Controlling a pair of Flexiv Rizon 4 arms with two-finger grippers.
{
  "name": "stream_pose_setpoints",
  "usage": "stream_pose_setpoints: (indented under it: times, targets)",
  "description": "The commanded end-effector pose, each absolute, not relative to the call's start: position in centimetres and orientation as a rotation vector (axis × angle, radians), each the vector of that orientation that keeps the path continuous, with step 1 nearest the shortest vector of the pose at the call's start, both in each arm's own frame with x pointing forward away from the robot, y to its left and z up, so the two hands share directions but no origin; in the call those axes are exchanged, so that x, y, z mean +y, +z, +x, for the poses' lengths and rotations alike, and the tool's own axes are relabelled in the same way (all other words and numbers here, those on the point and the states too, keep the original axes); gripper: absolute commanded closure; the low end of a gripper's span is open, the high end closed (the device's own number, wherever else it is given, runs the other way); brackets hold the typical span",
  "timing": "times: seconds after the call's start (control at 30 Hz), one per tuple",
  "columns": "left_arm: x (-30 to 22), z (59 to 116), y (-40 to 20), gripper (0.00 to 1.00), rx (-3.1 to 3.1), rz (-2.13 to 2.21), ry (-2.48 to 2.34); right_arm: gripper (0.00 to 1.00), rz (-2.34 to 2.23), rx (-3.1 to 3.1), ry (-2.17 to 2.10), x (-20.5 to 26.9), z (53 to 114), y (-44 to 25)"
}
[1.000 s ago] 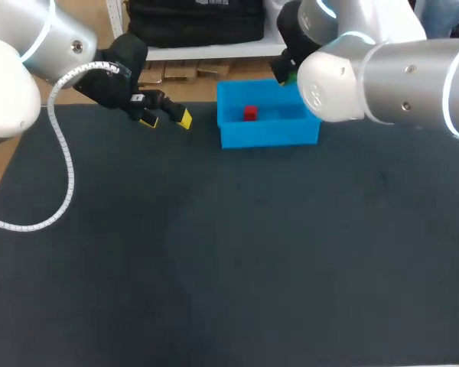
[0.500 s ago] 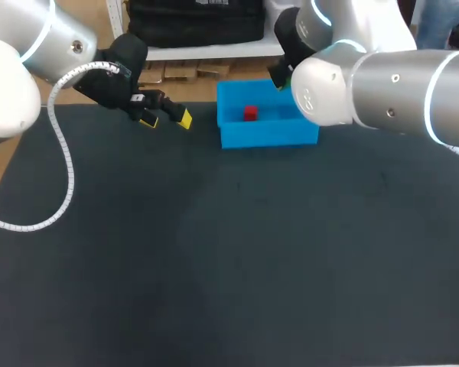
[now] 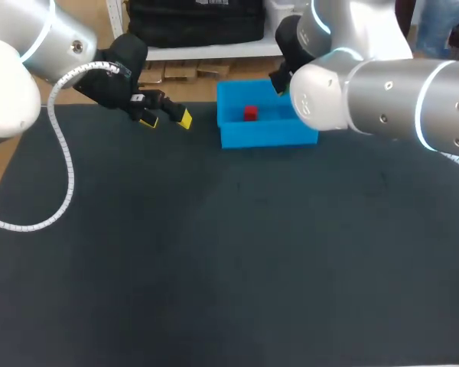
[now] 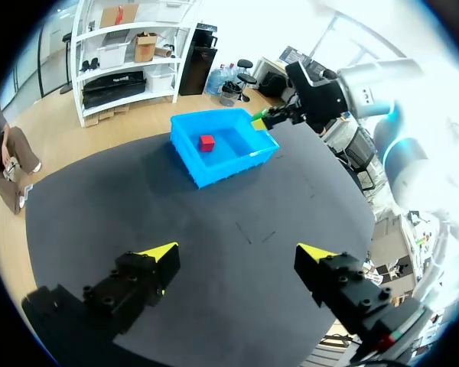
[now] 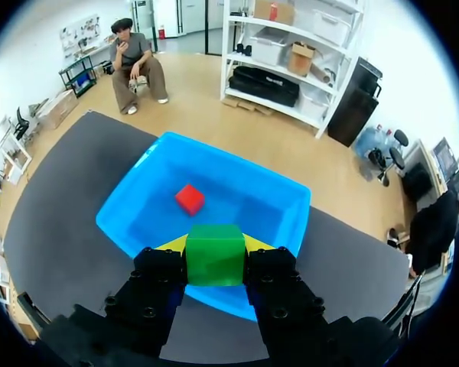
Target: Use the left arm to pick the red cube and place it into the blue plastic box first, then use the right arm to grasp the green cube and put it into the same blue plastic box after the first action is fully finished.
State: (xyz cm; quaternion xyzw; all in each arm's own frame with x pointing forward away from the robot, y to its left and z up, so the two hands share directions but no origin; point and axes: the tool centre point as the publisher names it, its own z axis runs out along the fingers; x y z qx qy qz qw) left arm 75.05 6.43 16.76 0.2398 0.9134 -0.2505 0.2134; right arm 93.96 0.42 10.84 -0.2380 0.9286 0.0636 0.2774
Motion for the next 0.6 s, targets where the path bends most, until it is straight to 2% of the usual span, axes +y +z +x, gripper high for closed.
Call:
stream_pose_setpoints:
  times: [0.03, 0.6]
  targets:
    - [6.5, 75.0, 16.7, 0.00, 2.529, 0.667, -0.700, 1.00, -0.642, 2.495, 0.177, 0.5, 94.7, 10.5]
    - [6.5, 75.0, 16.7, 0.00, 2.529, 0.667, -0.700, 1.00, -0.625, 2.493, 0.177, -0.4, 95.6, 8.5]
